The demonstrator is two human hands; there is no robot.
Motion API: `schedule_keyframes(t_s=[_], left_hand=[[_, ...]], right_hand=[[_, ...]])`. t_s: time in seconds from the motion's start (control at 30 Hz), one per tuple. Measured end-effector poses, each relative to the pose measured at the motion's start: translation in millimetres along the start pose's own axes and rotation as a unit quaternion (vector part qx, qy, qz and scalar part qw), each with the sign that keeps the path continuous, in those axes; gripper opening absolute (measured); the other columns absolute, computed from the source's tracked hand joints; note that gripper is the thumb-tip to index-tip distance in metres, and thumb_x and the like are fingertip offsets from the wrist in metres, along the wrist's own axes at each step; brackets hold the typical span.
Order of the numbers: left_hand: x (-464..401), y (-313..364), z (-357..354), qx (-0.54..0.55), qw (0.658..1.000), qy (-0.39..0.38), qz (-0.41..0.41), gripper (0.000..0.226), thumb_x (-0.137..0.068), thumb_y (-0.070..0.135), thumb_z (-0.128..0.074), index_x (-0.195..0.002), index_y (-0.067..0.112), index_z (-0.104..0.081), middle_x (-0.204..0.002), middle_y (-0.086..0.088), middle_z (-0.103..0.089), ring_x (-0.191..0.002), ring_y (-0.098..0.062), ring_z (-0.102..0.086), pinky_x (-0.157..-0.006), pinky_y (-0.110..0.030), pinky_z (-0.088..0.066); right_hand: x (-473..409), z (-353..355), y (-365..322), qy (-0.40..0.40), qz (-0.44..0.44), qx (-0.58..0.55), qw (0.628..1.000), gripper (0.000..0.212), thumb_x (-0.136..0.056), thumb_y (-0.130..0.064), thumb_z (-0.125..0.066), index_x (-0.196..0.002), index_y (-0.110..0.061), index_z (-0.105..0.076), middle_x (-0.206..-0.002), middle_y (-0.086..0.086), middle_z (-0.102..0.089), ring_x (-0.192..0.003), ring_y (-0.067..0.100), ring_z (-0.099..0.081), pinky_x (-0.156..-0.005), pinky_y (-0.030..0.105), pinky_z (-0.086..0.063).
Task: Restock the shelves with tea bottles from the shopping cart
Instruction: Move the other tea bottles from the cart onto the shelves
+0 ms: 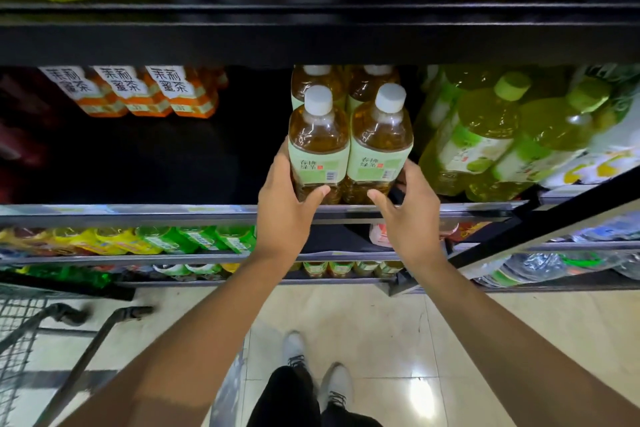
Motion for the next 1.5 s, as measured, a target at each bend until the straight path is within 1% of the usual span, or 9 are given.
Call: schedule_keyframes(t_s=[0.17,0.4,0.7,0.87,0.93,1.0,1.1,1.3,1.5], left_hand=[[-4.9,-7.5,-3.7,-0.014,1.0,0.013,0.019,0.071,-0.086,0.017,-0.081,-0.146,0.022,-0.043,-0.127,0.006,-0.069,-0.119,-0.006,-0.063,-0.102,-0.034,-0.055],[-17.7,-16.4,-9.0,-0.047,0.998,0.037,0.028,0.068,-0.083,0.027,-0.084,-0.142,0.019,-0.05,-0.115,0.005,-0.072,-0.097,-0.01,-0.067,-0.089,-0.039,-0.06],[-47.3,-13.3,-6.5,-0.086,0.995,0.028,0.048,0.061,-0.083,0.029,-0.084,-0.135,0.016,-0.054,-0.121,0.0,-0.072,-0.112,-0.019,-0.068,-0.094,-0.044,-0.059],[-42.1,-12.1,-4.2,-0.129,0.99,-0.006,0.048,0.058,-0.092,0.03,-0.074,-0.143,0.019,-0.048,-0.125,-0.003,-0.069,-0.112,-0.027,-0.066,-0.093,-0.046,-0.057],[-35.6,-13.6,-3.0,-0.167,0.984,-0.036,0.042,0.057,-0.097,0.032,-0.066,-0.147,0.018,-0.043,-0.136,-0.006,-0.063,-0.123,-0.031,-0.059,-0.101,-0.047,-0.051],[-25.5,-14.7,1.2,-0.238,0.968,-0.064,0.049,0.065,-0.101,0.038,-0.057,-0.157,0.016,-0.031,-0.16,-0.009,-0.039,-0.149,-0.032,-0.032,-0.118,-0.048,-0.032],[0.0,-13.8,12.6,-0.306,0.946,-0.1,0.046,0.071,-0.105,0.045,-0.044,-0.163,0.021,-0.012,-0.172,-0.001,-0.003,-0.158,-0.027,0.004,-0.125,-0.05,-0.008],[62.3,-14.2,47.6,-0.413,0.905,-0.099,-0.009,0.068,-0.106,0.051,-0.034,-0.164,0.026,-0.009,-0.172,-0.002,0.001,-0.157,-0.031,0.008,-0.125,-0.053,-0.004],[122.1,-31.0,98.7,-0.476,0.873,-0.095,0.047,0.069,-0.105,0.053,-0.033,-0.163,0.027,-0.006,-0.172,-0.004,0.003,-0.157,-0.034,0.008,-0.124,-0.056,-0.002]], right_hand=[[-4.8,0.4,-9.3,0.018,-0.017,0.013,1.0,0.057,-0.089,-0.019,-0.078,-0.14,-0.021,-0.054,-0.127,-0.007,-0.069,-0.111,0.01,-0.064,-0.098,0.032,-0.055],[-23.5,1.2,-16.5,0.016,-0.01,0.029,0.999,0.05,-0.089,-0.016,-0.078,-0.135,-0.015,-0.06,-0.127,-0.004,-0.07,-0.109,0.01,-0.064,-0.096,0.03,-0.055],[-42.5,-9.2,-19.2,0.02,-0.023,0.037,0.999,0.042,-0.089,-0.018,-0.079,-0.125,-0.012,-0.059,-0.117,0.001,-0.072,-0.106,0.017,-0.066,-0.091,0.035,-0.056],[-33.4,-11.8,-15.5,-0.03,-0.022,0.062,0.997,0.046,-0.095,-0.02,-0.07,-0.136,-0.016,-0.049,-0.127,0.0,-0.068,-0.118,0.022,-0.062,-0.093,0.03,-0.049],[-27.8,-12.3,-14.6,-0.043,-0.009,0.108,0.993,0.055,-0.095,-0.026,-0.068,-0.144,-0.018,-0.043,-0.135,0.002,-0.063,-0.127,0.028,-0.055,-0.104,0.043,-0.047],[-18.4,-10.8,-14.4,-0.058,-0.013,0.185,0.981,0.066,-0.096,-0.036,-0.064,-0.153,-0.018,-0.034,-0.147,0.005,-0.053,-0.14,0.031,-0.041,-0.114,0.053,-0.035],[2.3,-7.2,-15.5,-0.098,-0.003,0.267,0.959,0.074,-0.101,-0.045,-0.052,-0.16,-0.014,-0.02,-0.165,0.005,-0.028,-0.154,0.027,-0.016,-0.123,0.055,-0.013],[46.2,-13.6,-32.6,-0.159,0.096,0.366,0.912,0.071,-0.105,-0.055,-0.031,-0.163,-0.026,-0.005,-0.171,0.004,0.004,-0.157,0.027,0.006,-0.123,0.057,0.001],[99.1,-47.0,-62.8,-0.177,0.197,0.358,0.895,0.073,-0.102,-0.055,-0.04,-0.163,-0.026,-0.013,-0.171,0.008,-0.002,-0.157,0.032,-0.003,-0.123,0.058,-0.006]])
Point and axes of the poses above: each hand's wrist, its own x-axis away from the middle knuckle, its own z-axis out of the back of the hand, y = z × x, the point moved 3 cm from there along -x, towards the middle knuckle
